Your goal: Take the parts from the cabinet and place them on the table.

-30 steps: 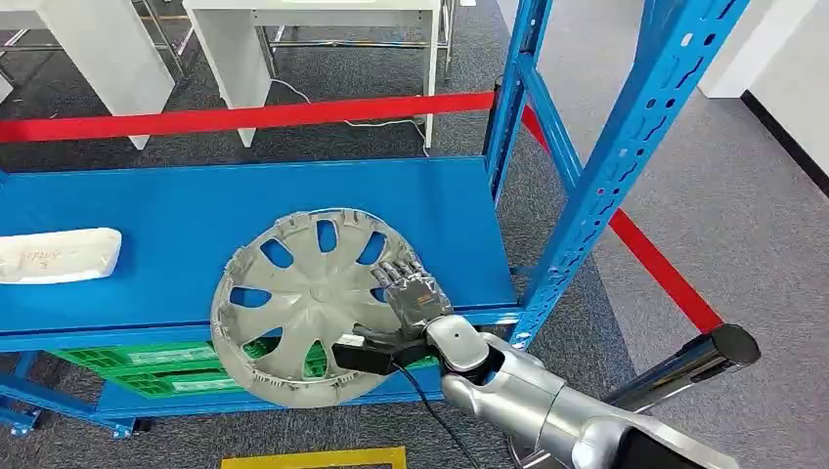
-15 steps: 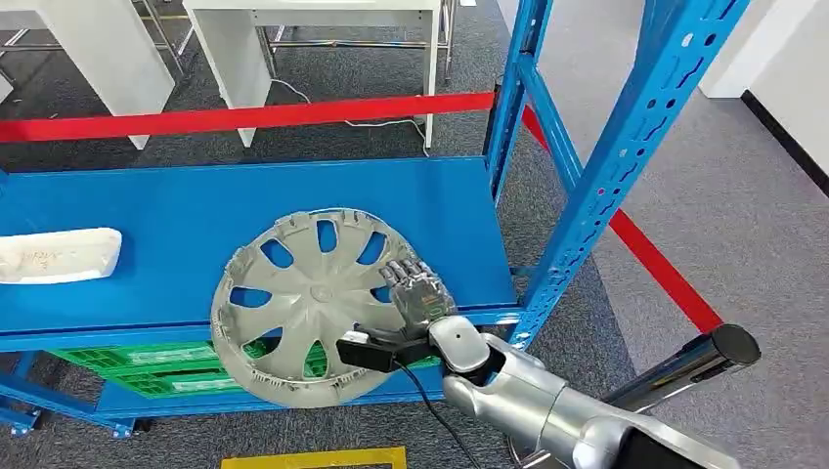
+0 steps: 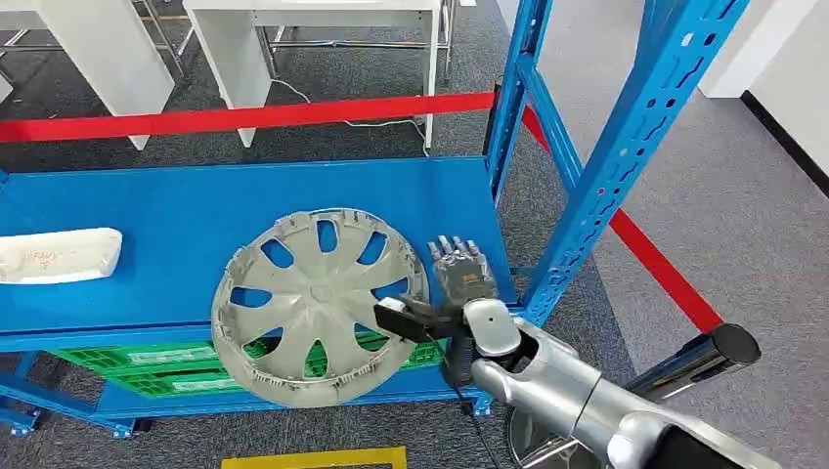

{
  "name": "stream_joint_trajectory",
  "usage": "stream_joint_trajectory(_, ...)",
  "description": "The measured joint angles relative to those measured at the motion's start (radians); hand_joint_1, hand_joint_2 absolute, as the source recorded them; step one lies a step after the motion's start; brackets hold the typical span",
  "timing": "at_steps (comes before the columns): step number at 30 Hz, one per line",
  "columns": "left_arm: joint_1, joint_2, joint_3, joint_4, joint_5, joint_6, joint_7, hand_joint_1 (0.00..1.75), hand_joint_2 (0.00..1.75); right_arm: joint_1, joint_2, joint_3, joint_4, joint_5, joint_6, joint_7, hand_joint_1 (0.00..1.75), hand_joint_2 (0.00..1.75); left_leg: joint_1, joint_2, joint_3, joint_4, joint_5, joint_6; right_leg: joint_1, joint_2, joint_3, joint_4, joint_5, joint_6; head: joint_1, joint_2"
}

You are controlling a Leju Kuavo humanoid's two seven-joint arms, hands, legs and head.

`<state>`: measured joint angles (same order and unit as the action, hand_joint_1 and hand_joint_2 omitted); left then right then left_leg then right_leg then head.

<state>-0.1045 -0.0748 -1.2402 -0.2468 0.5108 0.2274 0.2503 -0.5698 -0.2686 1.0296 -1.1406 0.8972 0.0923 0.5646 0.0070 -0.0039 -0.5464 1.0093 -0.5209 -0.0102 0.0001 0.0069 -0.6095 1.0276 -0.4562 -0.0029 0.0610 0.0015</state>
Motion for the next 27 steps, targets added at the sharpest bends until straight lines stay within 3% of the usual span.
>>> stream_joint_trajectory(6,0.0,0.002,0.0,0.002,0.002,0.005,0.004,0.0,0.0,0.026,-0.046,-0.058,-0.017,0.001,-0.024,-0.004,0.0,0.0,0.0,0.0,0.0,0.0,0.0,0.0,0.0,0.0,0.0,0.0,0.0,0.0,0.0,0.0)
stream_joint_trajectory(22,-0.001,-0.002,0.0,0.002,-0.014,0.0,-0.035,0.0,0.0,0.061,-0.066,-0.084,-0.096,0.039,-0.019,-0.019,0.0,0.0,0.0,0.0,0.0,0.0,0.0,0.0,0.0,0.0,0.0,0.0,0.0,0.0,0.0,0.0)
stream_joint_trajectory(27,-0.003,0.0,0.0,0.002,-0.04,0.025,-0.035,0.0,0.0,0.061,-0.069,-0.085,-0.11,0.053,-0.021,-0.033,0.0,0.0,0.0,0.0,0.0,0.0,0.0,0.0,0.0,0.0,0.0,0.0,0.0,0.0,0.0,0.0)
